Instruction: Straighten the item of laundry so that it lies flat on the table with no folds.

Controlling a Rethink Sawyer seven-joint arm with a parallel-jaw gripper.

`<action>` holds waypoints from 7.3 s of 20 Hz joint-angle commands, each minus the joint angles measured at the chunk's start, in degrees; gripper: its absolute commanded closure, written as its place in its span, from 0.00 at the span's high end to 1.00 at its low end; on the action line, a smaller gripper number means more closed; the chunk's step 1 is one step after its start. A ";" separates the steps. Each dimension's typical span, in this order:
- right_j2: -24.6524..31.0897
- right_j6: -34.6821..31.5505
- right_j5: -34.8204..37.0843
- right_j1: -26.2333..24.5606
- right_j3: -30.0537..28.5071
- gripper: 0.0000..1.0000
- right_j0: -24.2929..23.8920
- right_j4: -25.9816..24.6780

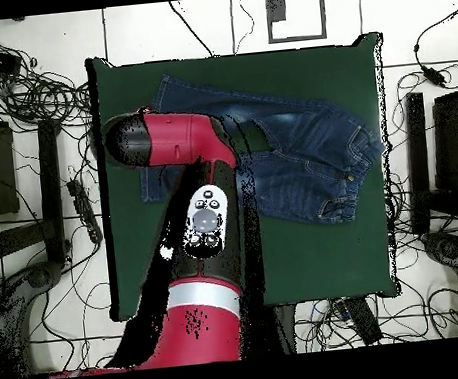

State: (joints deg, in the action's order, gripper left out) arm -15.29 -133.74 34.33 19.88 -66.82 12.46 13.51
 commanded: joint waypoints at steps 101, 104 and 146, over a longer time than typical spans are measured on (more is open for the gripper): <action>5.25 -17.54 1.86 -9.97 -8.40 0.00 5.70 7.05; 6.80 -16.62 0.27 -10.20 -9.04 0.00 5.27 7.87; 38.56 2.84 7.64 -11.04 -20.40 0.00 -17.48 15.52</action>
State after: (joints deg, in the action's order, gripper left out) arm 11.89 -136.47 41.27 11.39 -80.95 -4.63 29.41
